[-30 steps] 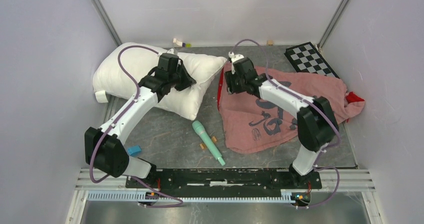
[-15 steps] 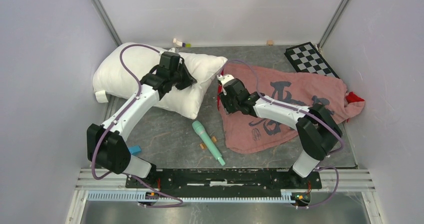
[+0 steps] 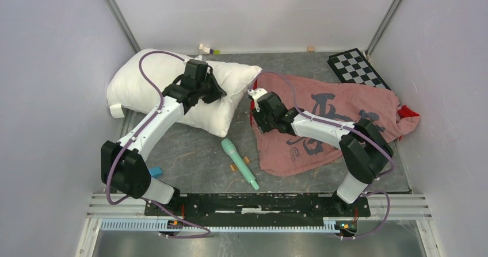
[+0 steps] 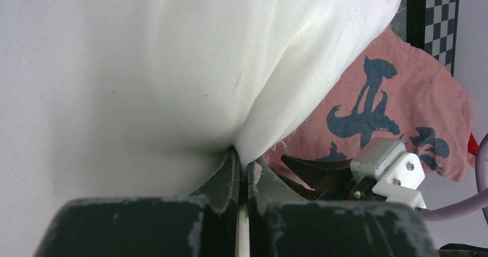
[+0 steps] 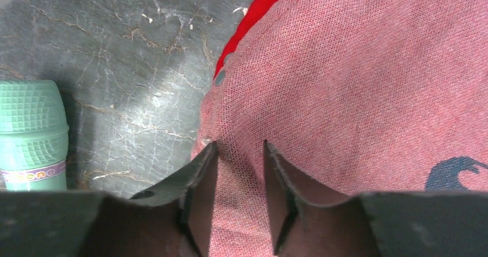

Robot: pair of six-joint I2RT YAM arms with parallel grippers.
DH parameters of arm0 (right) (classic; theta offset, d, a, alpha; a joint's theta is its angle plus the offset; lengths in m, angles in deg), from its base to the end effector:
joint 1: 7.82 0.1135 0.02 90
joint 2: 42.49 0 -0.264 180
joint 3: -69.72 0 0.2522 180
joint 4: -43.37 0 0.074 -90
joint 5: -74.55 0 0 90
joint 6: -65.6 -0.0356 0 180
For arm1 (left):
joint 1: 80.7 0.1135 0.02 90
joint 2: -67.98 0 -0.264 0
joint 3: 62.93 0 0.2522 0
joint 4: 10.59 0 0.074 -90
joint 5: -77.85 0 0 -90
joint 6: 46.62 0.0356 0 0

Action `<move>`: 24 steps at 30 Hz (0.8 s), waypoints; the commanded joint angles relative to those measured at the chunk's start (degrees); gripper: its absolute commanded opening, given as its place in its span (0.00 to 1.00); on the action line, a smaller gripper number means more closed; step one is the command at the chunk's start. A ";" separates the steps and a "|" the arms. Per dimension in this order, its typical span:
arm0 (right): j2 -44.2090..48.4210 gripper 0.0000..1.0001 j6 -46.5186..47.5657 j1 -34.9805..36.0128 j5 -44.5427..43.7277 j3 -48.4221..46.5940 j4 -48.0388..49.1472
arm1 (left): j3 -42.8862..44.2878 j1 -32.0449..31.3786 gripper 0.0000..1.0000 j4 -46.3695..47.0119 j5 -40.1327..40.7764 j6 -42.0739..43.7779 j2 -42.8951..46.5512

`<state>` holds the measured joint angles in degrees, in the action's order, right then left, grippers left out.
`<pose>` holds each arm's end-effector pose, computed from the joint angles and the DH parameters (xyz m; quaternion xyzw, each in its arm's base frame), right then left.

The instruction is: Put the pillow into the pillowcase

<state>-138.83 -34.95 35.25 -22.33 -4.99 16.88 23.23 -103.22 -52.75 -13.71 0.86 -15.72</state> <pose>0.2634 0.2404 0.2015 -0.2404 0.9010 0.1109 0.3437 0.3020 -0.1263 0.3167 -0.1515 0.8924 -0.2388 0.3517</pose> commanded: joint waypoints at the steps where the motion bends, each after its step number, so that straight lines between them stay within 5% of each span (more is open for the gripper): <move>1: 0.12 0.33 0.54 -0.01 0.41 -0.04 2.33 | 2.42 0.85 0.02 1.13 2.93 0.32 0.35; 4: 1.28 0.19 0.71 -0.13 -2.25 -1.50 -0.09 | 2.09 0.88 0.02 1.09 2.53 0.49 0.39; 11: 8.59 0.04 0.40 -6.27 -5.40 -2.57 -5.47 | 1.60 -0.49 0.02 0.94 1.83 1.43 0.82; 19: 14.57 0.05 -0.05 -20.18 -2.83 6.21 -5.01 | 5.88 -7.64 0.02 -0.37 3.74 2.37 -2.04; 24: 12.13 0.20 0.11 -23.82 0.89 8.16 -4.28 | 8.20 -8.53 0.02 -0.51 3.80 1.79 -4.88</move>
<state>-124.95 -34.77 12.10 -24.14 2.53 12.51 27.32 -111.09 -55.55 -9.65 1.87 -19.70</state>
